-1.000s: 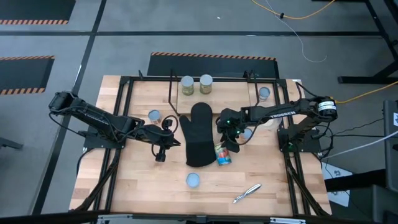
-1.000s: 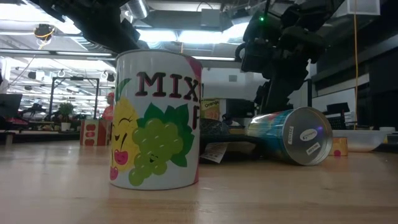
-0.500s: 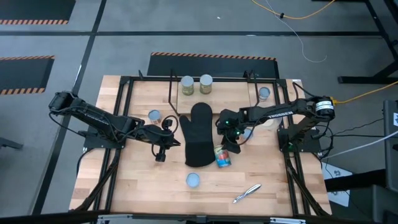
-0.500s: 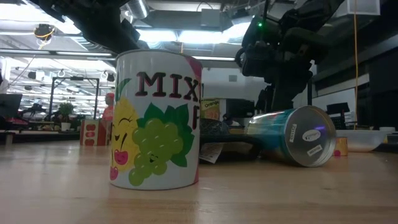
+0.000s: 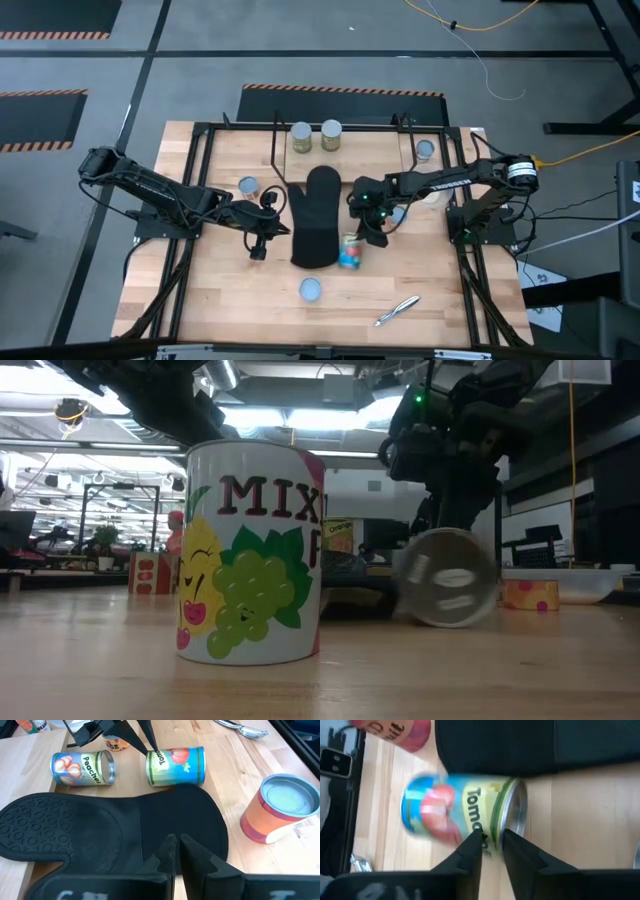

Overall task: Pick and place cans onto a shelf
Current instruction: Put the large canned tomatoes on the shelf

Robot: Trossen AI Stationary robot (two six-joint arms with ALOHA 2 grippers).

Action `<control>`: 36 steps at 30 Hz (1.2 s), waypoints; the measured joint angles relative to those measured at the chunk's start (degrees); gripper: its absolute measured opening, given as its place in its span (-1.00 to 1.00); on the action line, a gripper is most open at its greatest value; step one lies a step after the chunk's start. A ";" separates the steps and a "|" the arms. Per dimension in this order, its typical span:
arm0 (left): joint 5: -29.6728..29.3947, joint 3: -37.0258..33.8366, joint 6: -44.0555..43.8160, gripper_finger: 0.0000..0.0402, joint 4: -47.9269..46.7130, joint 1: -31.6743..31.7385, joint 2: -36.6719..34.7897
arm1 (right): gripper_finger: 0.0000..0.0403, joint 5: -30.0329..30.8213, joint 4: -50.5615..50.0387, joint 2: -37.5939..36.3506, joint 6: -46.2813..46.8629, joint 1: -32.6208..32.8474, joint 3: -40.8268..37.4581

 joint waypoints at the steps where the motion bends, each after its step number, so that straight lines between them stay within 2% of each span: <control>1: 0.00 0.00 0.00 -0.93 0.01 0.00 0.00 | -0.67 -0.39 -0.28 0.08 -0.50 -0.01 -0.02; 15: 0.00 0.00 0.00 -0.93 0.01 0.00 0.00 | -0.95 -1.25 -0.43 0.16 -0.78 -0.02 -0.12; 36: 0.00 0.00 0.00 -0.93 0.01 0.00 0.00 | -0.98 -1.60 -0.64 -0.26 -0.80 -0.01 -0.12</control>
